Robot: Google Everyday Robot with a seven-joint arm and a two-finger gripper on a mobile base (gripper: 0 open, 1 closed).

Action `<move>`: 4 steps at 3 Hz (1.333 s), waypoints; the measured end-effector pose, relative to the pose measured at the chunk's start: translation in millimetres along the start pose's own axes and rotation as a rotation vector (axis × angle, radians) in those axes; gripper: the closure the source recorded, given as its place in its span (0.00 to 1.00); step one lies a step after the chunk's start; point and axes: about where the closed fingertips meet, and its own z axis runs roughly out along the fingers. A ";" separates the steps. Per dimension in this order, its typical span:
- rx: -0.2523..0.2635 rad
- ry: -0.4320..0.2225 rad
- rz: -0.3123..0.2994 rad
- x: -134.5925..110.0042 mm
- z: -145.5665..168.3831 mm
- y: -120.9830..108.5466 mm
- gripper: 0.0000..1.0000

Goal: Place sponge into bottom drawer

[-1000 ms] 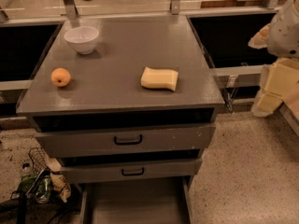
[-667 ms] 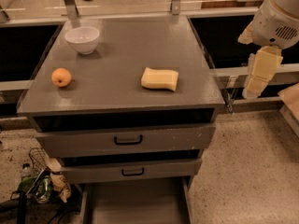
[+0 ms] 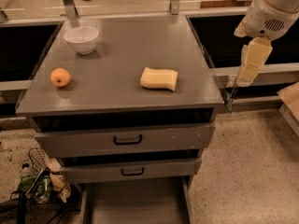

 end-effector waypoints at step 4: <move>-0.064 -0.072 -0.101 -64.2 26.6 -9.0 0.00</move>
Offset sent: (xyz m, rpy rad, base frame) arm 0.0162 0.0279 -0.0059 0.0319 0.0381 0.0534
